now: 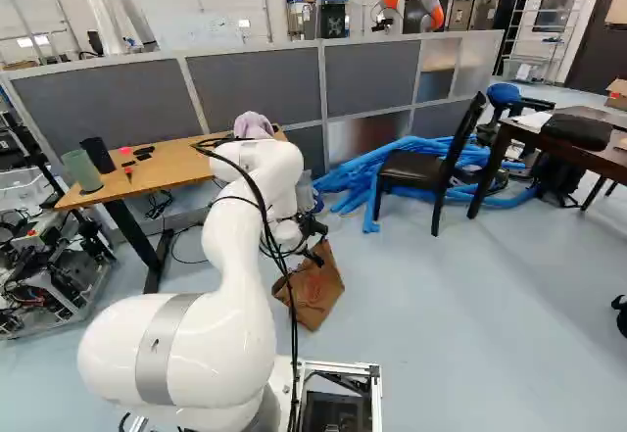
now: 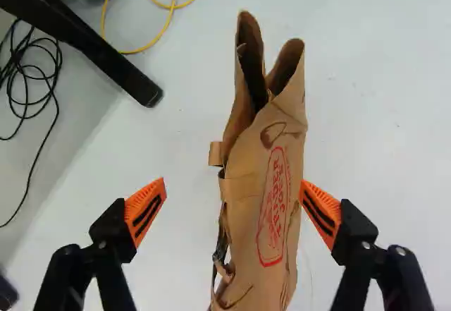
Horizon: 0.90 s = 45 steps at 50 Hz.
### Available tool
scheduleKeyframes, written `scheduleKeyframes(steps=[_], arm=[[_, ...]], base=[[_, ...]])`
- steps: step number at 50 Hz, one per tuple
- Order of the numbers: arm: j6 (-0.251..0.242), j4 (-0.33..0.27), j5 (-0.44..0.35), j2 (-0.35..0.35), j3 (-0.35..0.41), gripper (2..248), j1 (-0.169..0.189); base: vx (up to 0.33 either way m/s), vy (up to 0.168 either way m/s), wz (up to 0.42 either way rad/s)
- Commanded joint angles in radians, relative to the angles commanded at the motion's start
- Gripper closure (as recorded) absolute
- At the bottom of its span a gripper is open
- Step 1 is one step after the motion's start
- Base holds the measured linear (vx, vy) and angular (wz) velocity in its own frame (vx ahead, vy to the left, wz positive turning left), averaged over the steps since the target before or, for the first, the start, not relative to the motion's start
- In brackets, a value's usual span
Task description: Pick up the bag on the ground and place it on the table
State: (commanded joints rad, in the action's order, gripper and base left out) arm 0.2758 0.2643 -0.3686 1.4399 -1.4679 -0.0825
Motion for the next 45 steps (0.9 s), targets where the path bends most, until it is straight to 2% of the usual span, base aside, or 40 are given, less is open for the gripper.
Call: scheduleKeyframes(steps=[29, 45], arm=[[0.001, 0.0, 0.095, 0.108, -0.102, 3, 0.0], [0.001, 0.0, 0.101, 0.12, -0.113, 3, 0.0]], base=[[0.0, 0.0, 0.0], [0.0, 0.0, 0.0]])
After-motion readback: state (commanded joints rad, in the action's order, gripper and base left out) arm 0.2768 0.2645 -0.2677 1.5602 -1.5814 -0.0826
